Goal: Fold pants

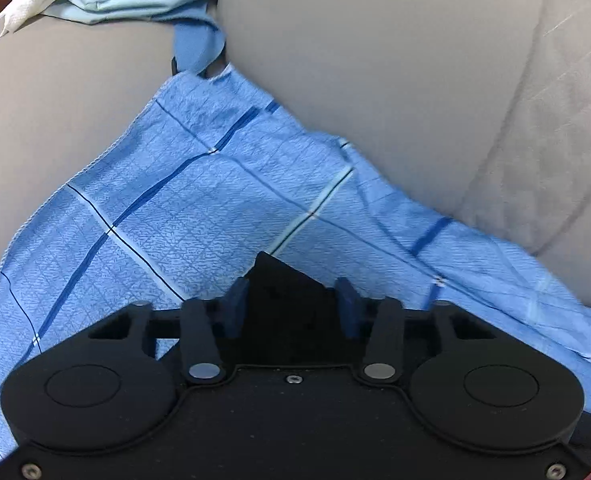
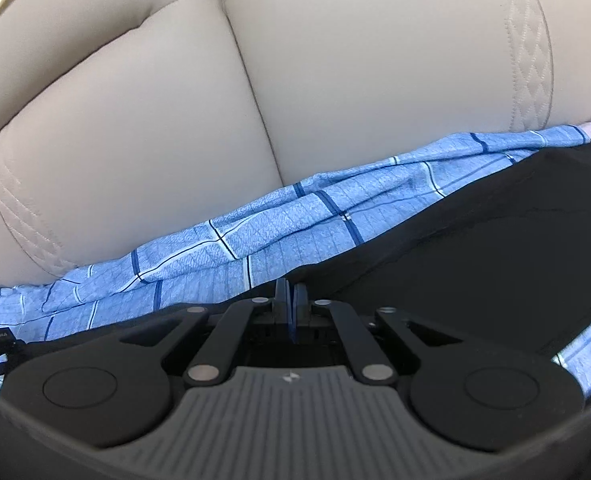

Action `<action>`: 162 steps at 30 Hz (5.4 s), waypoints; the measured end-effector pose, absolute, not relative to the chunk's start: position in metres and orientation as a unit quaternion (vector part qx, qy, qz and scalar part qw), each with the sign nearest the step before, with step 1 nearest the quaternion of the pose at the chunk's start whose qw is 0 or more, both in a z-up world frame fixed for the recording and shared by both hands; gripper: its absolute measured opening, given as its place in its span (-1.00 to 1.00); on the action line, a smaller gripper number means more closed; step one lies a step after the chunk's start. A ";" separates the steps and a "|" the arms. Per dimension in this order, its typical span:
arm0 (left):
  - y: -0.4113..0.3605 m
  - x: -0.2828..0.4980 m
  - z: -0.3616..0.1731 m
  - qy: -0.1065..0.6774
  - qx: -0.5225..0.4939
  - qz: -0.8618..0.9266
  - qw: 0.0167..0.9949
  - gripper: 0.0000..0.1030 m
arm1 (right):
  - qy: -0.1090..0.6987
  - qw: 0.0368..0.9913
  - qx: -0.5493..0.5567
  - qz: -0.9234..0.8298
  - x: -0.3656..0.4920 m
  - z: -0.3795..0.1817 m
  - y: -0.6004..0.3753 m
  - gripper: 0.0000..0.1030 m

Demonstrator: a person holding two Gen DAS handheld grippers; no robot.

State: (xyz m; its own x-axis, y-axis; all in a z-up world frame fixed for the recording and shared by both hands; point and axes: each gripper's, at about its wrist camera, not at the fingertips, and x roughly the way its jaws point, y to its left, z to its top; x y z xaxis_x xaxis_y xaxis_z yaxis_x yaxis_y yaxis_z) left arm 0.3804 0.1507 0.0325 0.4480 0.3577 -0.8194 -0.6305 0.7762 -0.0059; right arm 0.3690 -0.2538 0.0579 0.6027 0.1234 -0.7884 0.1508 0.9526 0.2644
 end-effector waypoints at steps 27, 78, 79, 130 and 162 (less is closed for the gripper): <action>0.150 0.049 0.110 0.307 -0.189 0.221 0.906 -0.82 | 0.380 0.883 0.273 -0.039 0.058 0.035 -0.303 -0.96; 0.188 0.034 0.049 0.385 -0.248 0.101 0.883 0.18 | 0.188 0.914 -0.287 0.214 0.001 -0.032 -0.042 0.40; 0.186 0.038 0.044 0.387 -0.244 0.108 0.883 0.18 | 0.188 0.914 -0.286 0.216 0.001 -0.031 -0.043 0.39; 0.169 0.036 0.085 0.260 -0.101 0.341 0.897 -0.42 | 0.242 0.912 -0.270 0.193 -0.029 -0.024 -0.100 -0.29; 0.126 0.111 0.016 0.307 -0.007 0.211 0.928 -0.24 | 0.404 0.888 0.016 -0.222 0.263 0.037 -0.414 0.54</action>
State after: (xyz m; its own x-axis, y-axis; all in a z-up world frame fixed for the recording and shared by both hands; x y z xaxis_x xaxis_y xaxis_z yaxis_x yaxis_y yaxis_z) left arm 0.1114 0.1259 0.0165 0.7219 0.3878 -0.5731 -0.3968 0.9105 0.1163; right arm 0.2625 -0.4136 0.0370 0.5761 -0.3807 -0.7233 0.4060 0.9013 -0.1510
